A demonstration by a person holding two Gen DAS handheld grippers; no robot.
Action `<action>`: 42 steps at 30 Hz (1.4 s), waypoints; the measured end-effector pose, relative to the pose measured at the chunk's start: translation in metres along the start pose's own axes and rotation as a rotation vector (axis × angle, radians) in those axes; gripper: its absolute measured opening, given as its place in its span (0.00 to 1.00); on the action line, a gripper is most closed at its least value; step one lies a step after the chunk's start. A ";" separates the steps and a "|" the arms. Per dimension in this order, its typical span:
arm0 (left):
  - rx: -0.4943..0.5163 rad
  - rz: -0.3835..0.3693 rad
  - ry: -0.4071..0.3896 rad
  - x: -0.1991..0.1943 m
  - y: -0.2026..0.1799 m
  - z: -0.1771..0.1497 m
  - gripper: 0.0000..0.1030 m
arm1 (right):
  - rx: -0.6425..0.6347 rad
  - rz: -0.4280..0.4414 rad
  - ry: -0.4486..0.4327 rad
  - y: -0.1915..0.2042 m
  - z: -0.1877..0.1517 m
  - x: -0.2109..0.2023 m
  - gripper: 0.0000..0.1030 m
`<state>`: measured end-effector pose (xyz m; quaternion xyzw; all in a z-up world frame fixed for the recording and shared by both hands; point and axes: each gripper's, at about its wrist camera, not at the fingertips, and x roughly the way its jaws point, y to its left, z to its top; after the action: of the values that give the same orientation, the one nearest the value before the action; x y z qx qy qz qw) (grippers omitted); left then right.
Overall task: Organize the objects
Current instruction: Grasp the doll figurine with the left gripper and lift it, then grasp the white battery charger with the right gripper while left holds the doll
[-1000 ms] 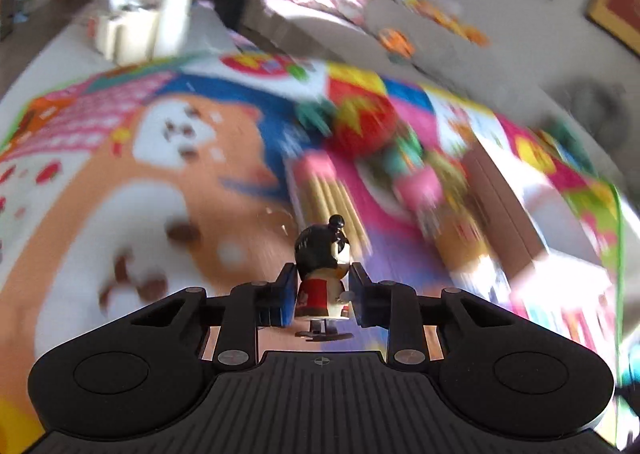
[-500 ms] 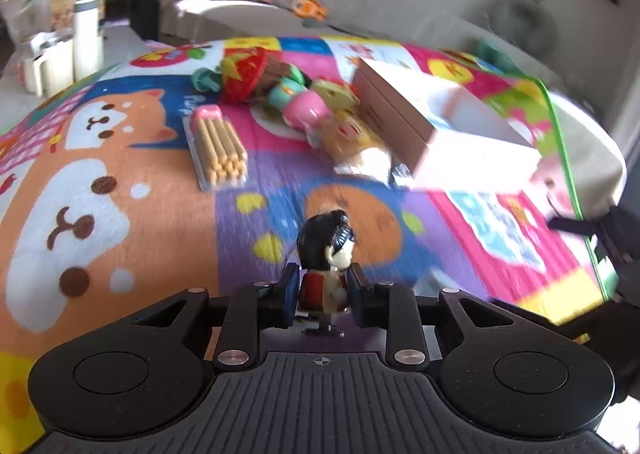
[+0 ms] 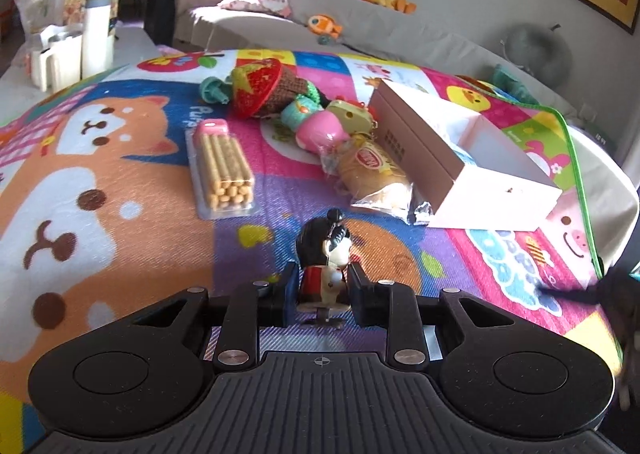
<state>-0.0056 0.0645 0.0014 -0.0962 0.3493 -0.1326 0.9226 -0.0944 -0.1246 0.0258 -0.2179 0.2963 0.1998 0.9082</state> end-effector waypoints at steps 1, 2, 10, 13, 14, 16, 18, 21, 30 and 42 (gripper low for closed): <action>-0.001 0.005 0.001 -0.001 0.001 0.000 0.29 | -0.021 -0.090 -0.007 -0.004 -0.001 0.003 1.00; -0.002 0.005 0.002 -0.002 0.002 -0.001 0.29 | -0.032 -0.170 -0.006 -0.011 -0.002 0.006 0.99; -0.019 0.013 0.003 0.003 0.002 0.002 0.29 | 0.251 0.131 0.028 -0.039 0.006 -0.006 0.99; -0.008 0.016 0.009 0.002 0.000 0.002 0.29 | 0.179 0.144 0.012 -0.010 0.011 0.002 0.99; -0.006 0.009 0.013 0.002 0.000 0.001 0.29 | 0.159 0.150 0.009 -0.004 0.012 0.003 0.99; -0.013 -0.015 0.030 0.001 0.000 0.001 0.29 | 0.135 0.163 0.009 0.005 0.015 0.009 0.97; -0.018 -0.033 0.054 -0.002 0.000 0.000 0.29 | 0.113 0.145 0.007 0.005 0.020 0.010 0.95; -0.010 -0.062 0.091 -0.008 -0.005 -0.006 0.29 | 0.094 0.096 0.012 -0.007 0.015 0.004 0.95; 0.088 -0.046 0.122 -0.018 -0.030 -0.019 0.29 | 0.287 0.061 0.037 -0.062 -0.005 -0.015 0.95; 0.081 0.000 0.092 -0.011 -0.022 -0.013 0.30 | 0.472 0.217 0.076 -0.063 0.033 0.059 0.88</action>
<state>-0.0266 0.0460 0.0046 -0.0525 0.3856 -0.1510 0.9087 -0.0046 -0.1459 0.0305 0.0258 0.3902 0.2128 0.8954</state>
